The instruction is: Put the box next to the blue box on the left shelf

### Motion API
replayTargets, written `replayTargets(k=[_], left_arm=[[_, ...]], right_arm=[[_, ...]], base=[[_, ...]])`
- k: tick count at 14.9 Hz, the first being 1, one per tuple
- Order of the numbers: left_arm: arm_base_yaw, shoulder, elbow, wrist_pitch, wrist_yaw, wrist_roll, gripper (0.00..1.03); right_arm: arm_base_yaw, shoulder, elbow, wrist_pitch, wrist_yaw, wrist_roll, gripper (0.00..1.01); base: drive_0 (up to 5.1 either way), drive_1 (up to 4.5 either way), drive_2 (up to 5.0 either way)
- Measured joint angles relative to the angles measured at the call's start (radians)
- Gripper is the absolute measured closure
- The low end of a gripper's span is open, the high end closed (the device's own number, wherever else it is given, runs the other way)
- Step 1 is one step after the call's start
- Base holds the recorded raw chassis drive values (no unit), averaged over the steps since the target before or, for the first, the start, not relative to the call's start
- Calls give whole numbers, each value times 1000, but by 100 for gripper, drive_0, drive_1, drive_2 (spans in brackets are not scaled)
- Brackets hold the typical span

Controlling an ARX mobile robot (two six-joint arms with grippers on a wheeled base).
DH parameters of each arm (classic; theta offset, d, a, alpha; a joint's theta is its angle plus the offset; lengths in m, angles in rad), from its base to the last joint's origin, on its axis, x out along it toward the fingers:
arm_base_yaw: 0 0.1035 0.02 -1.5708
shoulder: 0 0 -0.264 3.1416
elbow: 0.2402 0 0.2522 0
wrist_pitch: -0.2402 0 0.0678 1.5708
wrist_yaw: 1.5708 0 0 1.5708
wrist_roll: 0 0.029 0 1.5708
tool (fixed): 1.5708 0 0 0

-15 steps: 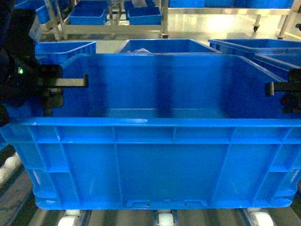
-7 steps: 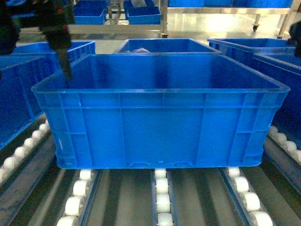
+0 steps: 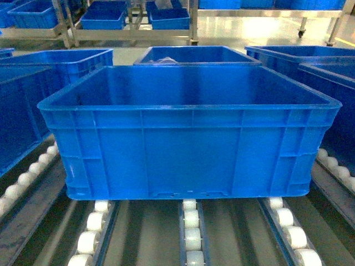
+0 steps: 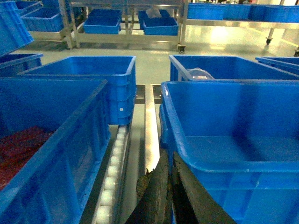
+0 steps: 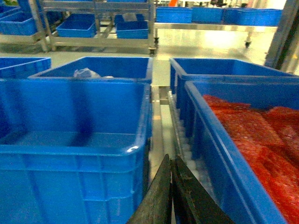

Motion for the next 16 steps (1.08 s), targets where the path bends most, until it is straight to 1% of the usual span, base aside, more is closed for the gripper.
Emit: replayTargets(k=[1,2,3,4,5,6,7,8,9,10,12,14,16], left_arm=[[14,-63,-44,-11,14,0,102],[23,-118,-85,-34,31,0,102],[50,-164,-113,-56,69,0,102],[97,-211,-136,-80,97,0,102],[105,-252,-151,-100,93,0,102],[101,-301,-171,-130,103,0,102],[100,-312,-210,-67,108,0,102],[101,-360,-243,-148,105,0,102],[100,-429,-248,-190,106,0,102],[100,-513,-248,-254,106,0,102],[100,-603,-248,-346,106,0,102],[100,-690,-248,-419,106,0,102],[100,-729,-248,-457,106,0,102]], right_arm=[[-22,-63,-39,-13,0,0,99],[-19,-117,-80,-37,-5,0,99],[-19,-161,-105,-61,-8,0,99],[-19,-210,-126,-85,-8,0,99],[-19,-252,-142,-109,-7,0,99],[-19,-274,-169,-74,-8,0,99],[-19,-290,-199,-91,-8,0,99],[-19,-372,-228,-166,-8,0,99],[-19,-442,-228,-209,-8,0,99],[-19,-510,-229,-276,-8,0,99],[-19,-610,-230,-366,-8,0,99],[-19,-692,-230,-441,-8,0,99],[-19,-730,-230,-480,-8,0,99]], base=[[0,0,0],[0,0,0],[0,0,0],[0,0,0],[0,0,0],[0,0,0],[0,0,0],[0,0,0],[0,0,0],[0,0,0],[0,0,0],[0,0,0],[0,0,0]])
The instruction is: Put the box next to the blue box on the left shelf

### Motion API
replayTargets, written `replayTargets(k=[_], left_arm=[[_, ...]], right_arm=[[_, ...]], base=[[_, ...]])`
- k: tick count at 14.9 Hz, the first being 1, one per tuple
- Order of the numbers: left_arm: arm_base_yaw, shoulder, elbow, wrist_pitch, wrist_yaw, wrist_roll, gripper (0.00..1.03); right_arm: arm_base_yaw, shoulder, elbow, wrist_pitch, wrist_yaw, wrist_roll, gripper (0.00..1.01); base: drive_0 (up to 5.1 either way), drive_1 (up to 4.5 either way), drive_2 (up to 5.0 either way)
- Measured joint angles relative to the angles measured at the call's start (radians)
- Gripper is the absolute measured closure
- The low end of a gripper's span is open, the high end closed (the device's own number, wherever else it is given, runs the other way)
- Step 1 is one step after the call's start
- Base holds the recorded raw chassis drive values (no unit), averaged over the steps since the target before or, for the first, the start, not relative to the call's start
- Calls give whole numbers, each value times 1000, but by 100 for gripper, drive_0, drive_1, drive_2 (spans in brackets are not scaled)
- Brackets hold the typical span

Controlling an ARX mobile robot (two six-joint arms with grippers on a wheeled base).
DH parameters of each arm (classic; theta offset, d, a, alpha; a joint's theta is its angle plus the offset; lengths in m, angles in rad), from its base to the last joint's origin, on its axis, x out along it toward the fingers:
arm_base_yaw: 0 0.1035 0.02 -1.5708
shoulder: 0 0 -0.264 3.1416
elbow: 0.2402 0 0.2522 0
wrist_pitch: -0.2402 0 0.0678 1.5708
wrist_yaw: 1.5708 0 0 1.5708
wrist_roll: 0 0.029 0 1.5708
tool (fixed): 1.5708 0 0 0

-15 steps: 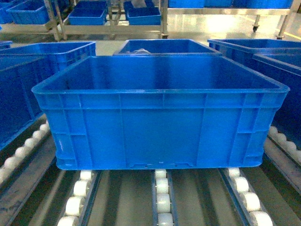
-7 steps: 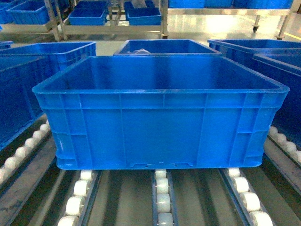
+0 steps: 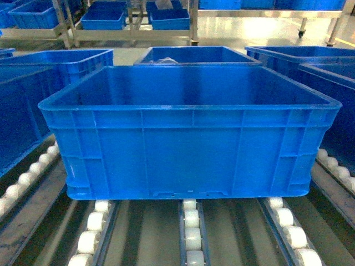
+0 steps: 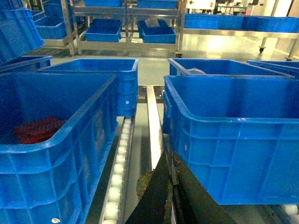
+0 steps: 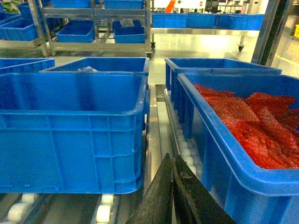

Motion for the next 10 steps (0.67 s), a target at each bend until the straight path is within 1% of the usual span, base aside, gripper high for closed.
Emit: replayTargets(k=[6,10], left_arm=[[0,-179,0,-174,0,0,102],[0,-270,0,-265,0,0,102]], right_arm=[[0,-174,0,-168,0,0,99],[0,-261,0,-254,0,0,99]], base=[[0,0,0],[0,0,0]])
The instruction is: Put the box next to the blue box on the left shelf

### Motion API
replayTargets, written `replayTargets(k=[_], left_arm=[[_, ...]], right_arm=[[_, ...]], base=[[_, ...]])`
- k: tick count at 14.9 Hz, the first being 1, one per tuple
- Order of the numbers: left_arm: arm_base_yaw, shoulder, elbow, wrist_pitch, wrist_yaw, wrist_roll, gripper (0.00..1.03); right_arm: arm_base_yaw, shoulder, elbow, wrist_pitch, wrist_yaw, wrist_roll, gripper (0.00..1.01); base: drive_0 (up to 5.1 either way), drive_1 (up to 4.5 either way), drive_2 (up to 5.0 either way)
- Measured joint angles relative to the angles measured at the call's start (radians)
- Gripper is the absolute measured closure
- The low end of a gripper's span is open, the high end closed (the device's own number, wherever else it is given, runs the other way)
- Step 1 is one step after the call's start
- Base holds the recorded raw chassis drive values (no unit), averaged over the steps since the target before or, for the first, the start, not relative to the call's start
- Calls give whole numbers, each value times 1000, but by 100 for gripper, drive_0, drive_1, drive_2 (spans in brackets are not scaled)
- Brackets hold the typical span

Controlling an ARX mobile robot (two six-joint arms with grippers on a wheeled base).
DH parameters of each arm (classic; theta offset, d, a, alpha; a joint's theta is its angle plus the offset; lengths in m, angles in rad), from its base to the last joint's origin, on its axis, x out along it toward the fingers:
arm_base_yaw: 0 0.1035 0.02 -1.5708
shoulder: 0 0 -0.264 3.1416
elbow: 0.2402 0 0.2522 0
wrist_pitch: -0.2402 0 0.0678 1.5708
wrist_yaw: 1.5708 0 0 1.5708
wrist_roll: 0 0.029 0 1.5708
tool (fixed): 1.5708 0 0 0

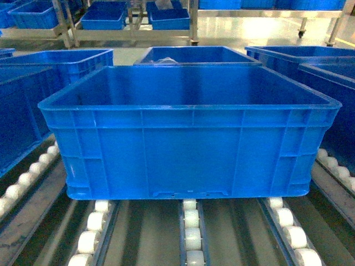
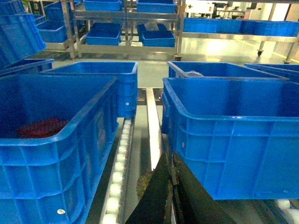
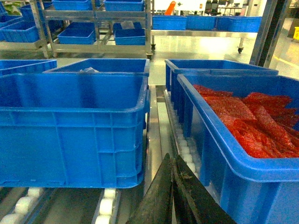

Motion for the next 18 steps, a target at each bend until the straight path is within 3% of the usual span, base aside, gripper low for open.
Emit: replayTargets(k=[1,2,3,7,9,10,14,18], left_arm=[[0,-18,0,-18,0,0,102],[0,-84,1,-109,0,0,102],[0,-179,0,-203,0,0,102],[0,-183,0,-200,1,1,99],[0,-183,0,-200,1,1,69],[0,-183,0,-200,1,1,62],[0,-183,0,-200,1,1,6],[0,-183,0,-200,1,2,5]], right_arm=[[0,-17,0,-18,0,0,99],[0,-103,0,-156,-3,0,99],[0,-184,0,-177,-1,0,99],[0,-183,0,-193,0,-1,96],[0,-183,0,-193,0,-1,65],[0,-183,0,-193,0,-1,59],[0,-183,0,-193,0,0,2],[0,-183,0,-193,0,0,3]], base=[[0,0,0],[0,0,0],[0,0,0],[0,0,0],[0,0,0],[0,0,0],[0,0,0],[0,0,0]])
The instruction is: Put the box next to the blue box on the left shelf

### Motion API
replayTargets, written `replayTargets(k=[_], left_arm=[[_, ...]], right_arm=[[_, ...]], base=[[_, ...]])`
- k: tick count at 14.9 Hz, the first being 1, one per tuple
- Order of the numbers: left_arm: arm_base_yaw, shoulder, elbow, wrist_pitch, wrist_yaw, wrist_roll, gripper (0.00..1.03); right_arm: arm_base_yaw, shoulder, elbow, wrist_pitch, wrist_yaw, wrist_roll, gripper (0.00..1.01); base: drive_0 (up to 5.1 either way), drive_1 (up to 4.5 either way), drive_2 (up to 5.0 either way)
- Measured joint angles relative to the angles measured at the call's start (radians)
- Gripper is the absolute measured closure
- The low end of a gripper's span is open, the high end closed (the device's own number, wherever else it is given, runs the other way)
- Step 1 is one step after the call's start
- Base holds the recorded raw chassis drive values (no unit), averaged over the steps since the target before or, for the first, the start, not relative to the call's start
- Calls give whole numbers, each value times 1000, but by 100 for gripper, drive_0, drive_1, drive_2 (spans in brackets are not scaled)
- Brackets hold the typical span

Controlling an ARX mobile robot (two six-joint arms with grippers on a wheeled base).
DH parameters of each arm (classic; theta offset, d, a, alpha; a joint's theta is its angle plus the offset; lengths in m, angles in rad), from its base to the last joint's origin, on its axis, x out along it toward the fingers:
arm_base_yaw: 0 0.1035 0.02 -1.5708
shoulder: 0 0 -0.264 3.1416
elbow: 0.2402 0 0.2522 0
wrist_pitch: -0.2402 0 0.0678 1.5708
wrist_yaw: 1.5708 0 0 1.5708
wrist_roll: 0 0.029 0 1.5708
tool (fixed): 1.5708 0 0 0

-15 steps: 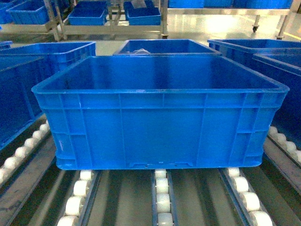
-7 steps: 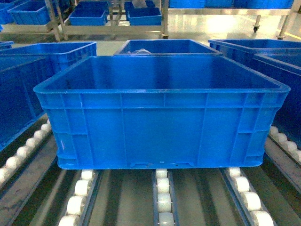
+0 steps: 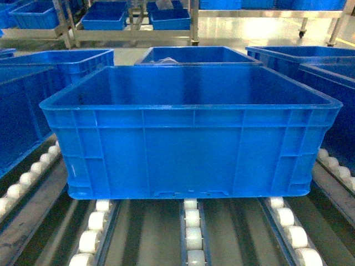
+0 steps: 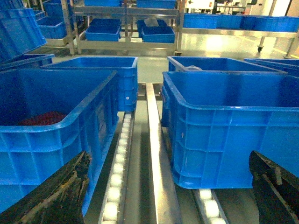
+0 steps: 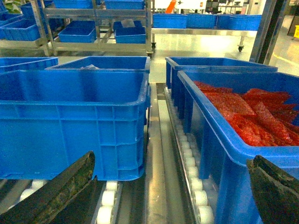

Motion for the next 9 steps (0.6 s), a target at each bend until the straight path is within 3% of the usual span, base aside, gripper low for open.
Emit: replayTargets(k=[9], left_arm=[[0,0,0,0,0,0,5]], right_arm=[[0,0,0,0,0,0,3]], base=[[0,0,0]])
